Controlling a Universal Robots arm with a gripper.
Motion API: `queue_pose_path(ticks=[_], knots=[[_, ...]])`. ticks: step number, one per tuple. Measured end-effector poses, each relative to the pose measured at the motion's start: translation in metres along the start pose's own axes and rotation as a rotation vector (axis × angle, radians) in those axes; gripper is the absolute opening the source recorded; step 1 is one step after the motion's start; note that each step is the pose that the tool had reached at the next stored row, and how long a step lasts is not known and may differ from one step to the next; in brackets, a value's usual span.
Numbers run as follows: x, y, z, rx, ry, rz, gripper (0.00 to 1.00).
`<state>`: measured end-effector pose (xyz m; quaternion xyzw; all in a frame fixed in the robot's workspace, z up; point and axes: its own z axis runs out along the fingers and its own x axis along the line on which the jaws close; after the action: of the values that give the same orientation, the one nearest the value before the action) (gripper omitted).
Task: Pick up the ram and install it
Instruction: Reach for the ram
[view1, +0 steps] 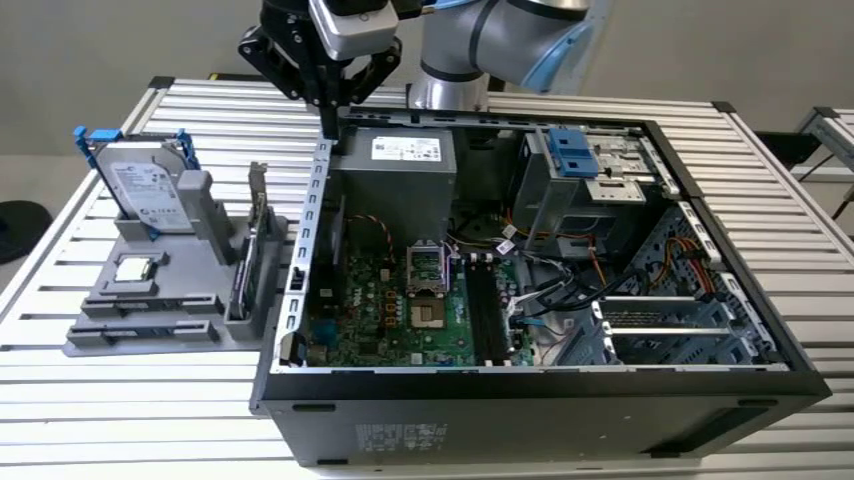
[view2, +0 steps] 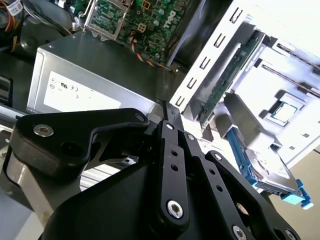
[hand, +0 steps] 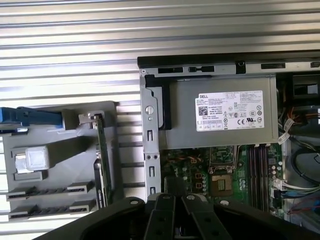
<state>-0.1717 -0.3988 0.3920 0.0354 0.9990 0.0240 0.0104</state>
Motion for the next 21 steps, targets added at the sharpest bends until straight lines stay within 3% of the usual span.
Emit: queue_pose_path(ticks=[21], knots=[[0.0194,-0.0014,-0.0001,0.0,0.0,0.0,0.0]])
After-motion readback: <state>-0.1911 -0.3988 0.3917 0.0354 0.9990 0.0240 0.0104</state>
